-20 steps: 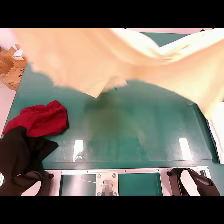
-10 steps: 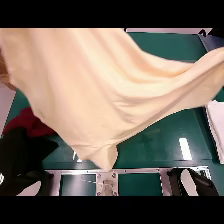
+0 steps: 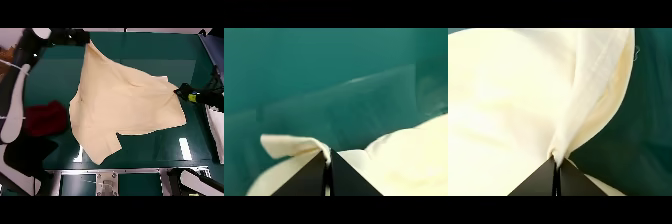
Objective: Fold the shirts.
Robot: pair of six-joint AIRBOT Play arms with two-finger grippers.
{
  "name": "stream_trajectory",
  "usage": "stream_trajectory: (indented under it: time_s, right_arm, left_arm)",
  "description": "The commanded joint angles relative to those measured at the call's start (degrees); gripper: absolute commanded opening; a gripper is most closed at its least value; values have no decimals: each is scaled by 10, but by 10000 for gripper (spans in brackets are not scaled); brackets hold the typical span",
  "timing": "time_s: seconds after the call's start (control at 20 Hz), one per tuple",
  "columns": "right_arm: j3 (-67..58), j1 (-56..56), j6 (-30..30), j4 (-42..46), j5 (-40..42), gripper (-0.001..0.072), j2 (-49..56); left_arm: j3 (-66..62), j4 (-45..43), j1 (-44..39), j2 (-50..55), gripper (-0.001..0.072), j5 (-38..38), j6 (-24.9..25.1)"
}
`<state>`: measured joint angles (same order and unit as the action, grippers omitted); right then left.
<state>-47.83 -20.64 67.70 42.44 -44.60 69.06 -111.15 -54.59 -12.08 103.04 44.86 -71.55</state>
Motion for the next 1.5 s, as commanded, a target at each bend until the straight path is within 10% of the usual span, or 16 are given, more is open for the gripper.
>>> stream_trajectory:
  time_s: [0.0, 0.05, 0.15, 0.2, 0.25, 0.35, 0.6, 0.95, 1.05, 1.1, 1.15, 1.45]
  right_arm:
    - [-39, 14, -9, 2, 30, 12, 105]
    - [-51, 10, -9, 2, 24, 31, 108]
    - [-82, -9, -9, 18, -20, 401, 106]
    - [-96, -25, -4, 29, -61, 405, 104]
    - [-108, -43, -2, 32, -106, 347, 101]
    - [-113, -83, 9, 32, -187, 48, 93]
    - [-46, -152, 27, 39, -250, 11, 12]
    - [147, -203, 95, 79, -209, 12, -148]
    - [162, -203, 92, 80, -187, 96, -147]
    - [161, -203, 92, 76, -174, 168, -147]
    - [159, -203, 93, 70, -161, 288, -147]
    - [121, -214, 99, 66, -157, 364, -150]
  left_arm:
    - [0, 47, 3, 60, 23, 13, 14]
    - [-8, 46, 10, 56, 26, 36, 14]
    - [-39, 46, 29, 51, 478, 119, 2]
    - [-55, 45, 41, 49, 544, 171, -16]
    - [-60, 45, 55, 42, 540, 221, -37]
    - [-59, 44, 79, 28, 27, 317, -67]
    - [15, -42, 83, -35, 20, 453, -123]
    - [559, -93, 85, -376, 22, 287, -141]
    - [679, -88, 85, -437, 114, 221, -155]
    - [713, -82, 85, -450, 466, 205, -157]
    - [737, -79, 85, -455, 620, 201, -177]
    - [806, -47, 85, -454, 577, 118, -184]
